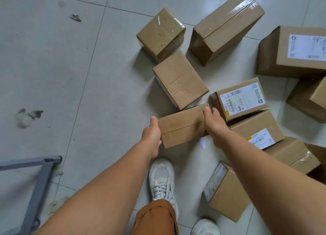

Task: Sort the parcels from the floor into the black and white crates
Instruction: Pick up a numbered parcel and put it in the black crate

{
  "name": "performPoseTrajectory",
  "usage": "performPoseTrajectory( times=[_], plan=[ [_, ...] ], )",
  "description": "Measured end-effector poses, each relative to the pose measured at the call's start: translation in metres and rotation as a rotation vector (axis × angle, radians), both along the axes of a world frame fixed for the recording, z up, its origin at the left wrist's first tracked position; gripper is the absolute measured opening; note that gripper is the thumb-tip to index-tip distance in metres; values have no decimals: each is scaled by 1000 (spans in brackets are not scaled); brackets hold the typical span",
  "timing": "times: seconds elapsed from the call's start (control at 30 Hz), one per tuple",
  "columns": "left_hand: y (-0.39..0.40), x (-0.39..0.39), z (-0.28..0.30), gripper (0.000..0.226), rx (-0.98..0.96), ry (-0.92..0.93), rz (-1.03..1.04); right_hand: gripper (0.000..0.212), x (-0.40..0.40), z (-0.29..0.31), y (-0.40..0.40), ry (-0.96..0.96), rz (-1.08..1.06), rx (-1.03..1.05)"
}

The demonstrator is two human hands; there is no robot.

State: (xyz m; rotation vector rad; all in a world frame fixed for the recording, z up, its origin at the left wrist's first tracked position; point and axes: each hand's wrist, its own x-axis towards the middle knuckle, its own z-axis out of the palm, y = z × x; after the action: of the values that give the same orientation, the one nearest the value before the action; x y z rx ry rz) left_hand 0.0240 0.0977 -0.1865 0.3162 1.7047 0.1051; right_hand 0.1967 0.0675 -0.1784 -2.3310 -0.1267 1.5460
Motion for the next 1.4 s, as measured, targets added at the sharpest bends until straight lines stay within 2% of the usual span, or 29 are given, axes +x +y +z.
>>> performPoseTrajectory(
  times=[0.17,0.27,0.33,0.4,0.5,0.63,0.7,0.77,0.87,1.1,1.27,1.4],
  plan=[
    [-9,-4,37,57,19,45,67,64,-2,29,-14,-1,-75,-14],
    [-17,-7,76,42,37,53,70,70,-1,63,-23,9,-132,-18],
    [-22,-5,108,39,44,46,59,67,2,91,-28,8,-155,-16],
    [-27,-4,137,48,66,16,43,62,6,120,-32,12,-163,2],
    [-32,-1,186,52,108,-14,42,44,9,172,-38,31,-189,40],
    [-41,3,261,31,192,-60,65,56,11,248,-47,14,-171,117],
    [-47,5,301,24,260,-97,103,46,12,287,-51,14,-155,177],
    [-56,3,336,30,331,-119,132,28,9,324,-56,23,-119,231],
    [-72,-5,382,38,424,-108,164,19,0,377,-64,4,-89,326],
    [-98,-37,496,36,660,-70,276,35,-39,498,-72,-7,-34,562],
    [-112,-76,574,26,790,-18,384,21,-83,564,-72,-1,45,686],
    [-122,-118,627,27,893,18,464,35,-132,606,-70,9,98,758]
  ],
)
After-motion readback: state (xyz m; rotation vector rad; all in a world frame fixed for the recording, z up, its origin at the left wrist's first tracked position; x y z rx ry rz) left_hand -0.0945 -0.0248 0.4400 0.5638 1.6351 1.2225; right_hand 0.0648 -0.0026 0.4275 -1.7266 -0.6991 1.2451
